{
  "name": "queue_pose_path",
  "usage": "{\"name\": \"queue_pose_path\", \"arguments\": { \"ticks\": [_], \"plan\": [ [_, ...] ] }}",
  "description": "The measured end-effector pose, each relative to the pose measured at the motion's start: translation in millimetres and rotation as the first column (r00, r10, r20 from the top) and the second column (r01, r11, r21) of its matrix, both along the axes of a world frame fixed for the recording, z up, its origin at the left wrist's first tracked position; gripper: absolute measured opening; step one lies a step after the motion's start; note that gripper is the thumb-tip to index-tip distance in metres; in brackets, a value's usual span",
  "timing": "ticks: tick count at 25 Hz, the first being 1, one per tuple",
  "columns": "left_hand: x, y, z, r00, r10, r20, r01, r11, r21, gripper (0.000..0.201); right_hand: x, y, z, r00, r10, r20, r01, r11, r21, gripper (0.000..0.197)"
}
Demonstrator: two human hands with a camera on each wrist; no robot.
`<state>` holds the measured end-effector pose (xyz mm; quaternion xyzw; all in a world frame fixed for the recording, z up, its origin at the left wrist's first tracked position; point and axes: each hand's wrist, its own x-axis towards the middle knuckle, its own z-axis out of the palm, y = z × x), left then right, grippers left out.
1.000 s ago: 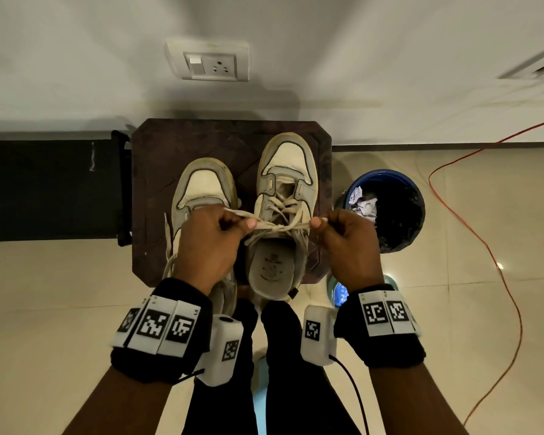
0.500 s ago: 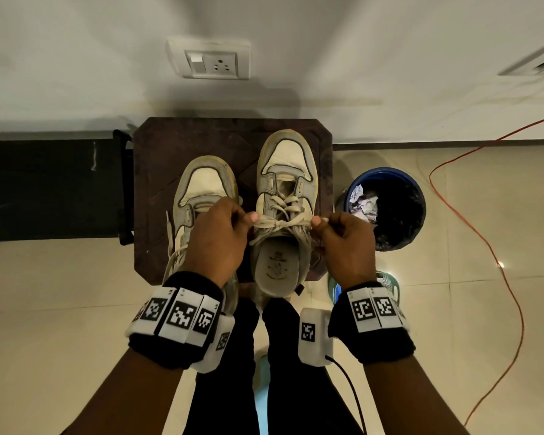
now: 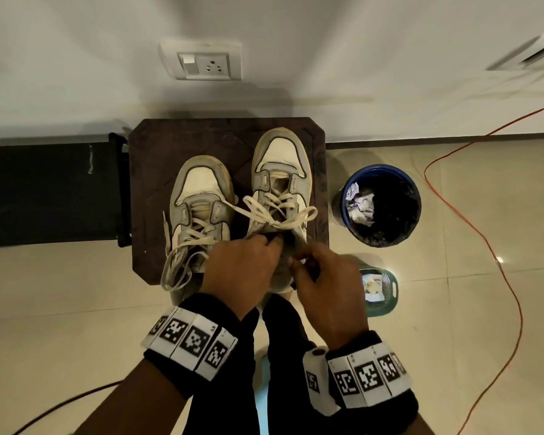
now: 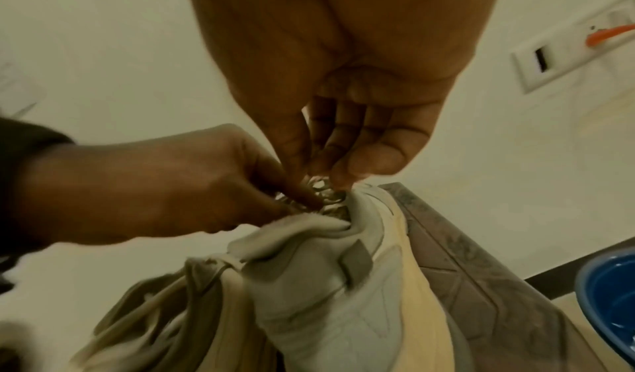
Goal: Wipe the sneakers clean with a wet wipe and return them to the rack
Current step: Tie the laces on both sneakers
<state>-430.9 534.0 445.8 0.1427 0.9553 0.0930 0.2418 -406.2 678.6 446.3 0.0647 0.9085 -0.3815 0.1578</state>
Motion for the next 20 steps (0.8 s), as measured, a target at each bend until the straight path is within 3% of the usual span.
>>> {"name": "queue_pose_path", "arguments": {
  "ticks": [3, 6, 10, 15, 17, 20],
  "plan": [
    [-14, 7, 9, 0.985, -0.15, 0.08, 0.163, 0.968, -0.19, 0.024, 16, -8, -3, 0.976, 0.215, -0.022, -0.215, 0.976, 0.028, 0.015],
    [-21, 15, 16, 0.961, -0.253, 0.113, 0.276, 0.912, -0.303, 0.023, 23, -8, -11, 0.947, 0.32, -0.029, -0.316, 0.945, 0.088, 0.029],
    [-29, 19, 11, 0.946, -0.313, 0.089, 0.325, 0.901, -0.288, 0.027, 20, -8, -17, 0.939, 0.339, -0.051, -0.329, 0.934, 0.136, 0.021],
    [-21, 14, 0, 0.953, -0.3, -0.033, 0.285, 0.929, -0.235, 0.028, 24, -7, -16, 0.935, 0.35, -0.055, -0.333, 0.921, 0.201, 0.026],
    [-18, 11, 3, 0.974, -0.225, 0.024, 0.226, 0.957, -0.184, 0.019, 28, -7, -18, 0.941, 0.337, -0.029, -0.323, 0.921, 0.219, 0.023],
    [-17, 6, 8, 0.992, -0.127, -0.021, 0.126, 0.991, -0.053, 0.02, 32, -8, -19, 0.937, 0.349, 0.021, -0.344, 0.911, 0.228, 0.025]
  ]
}}
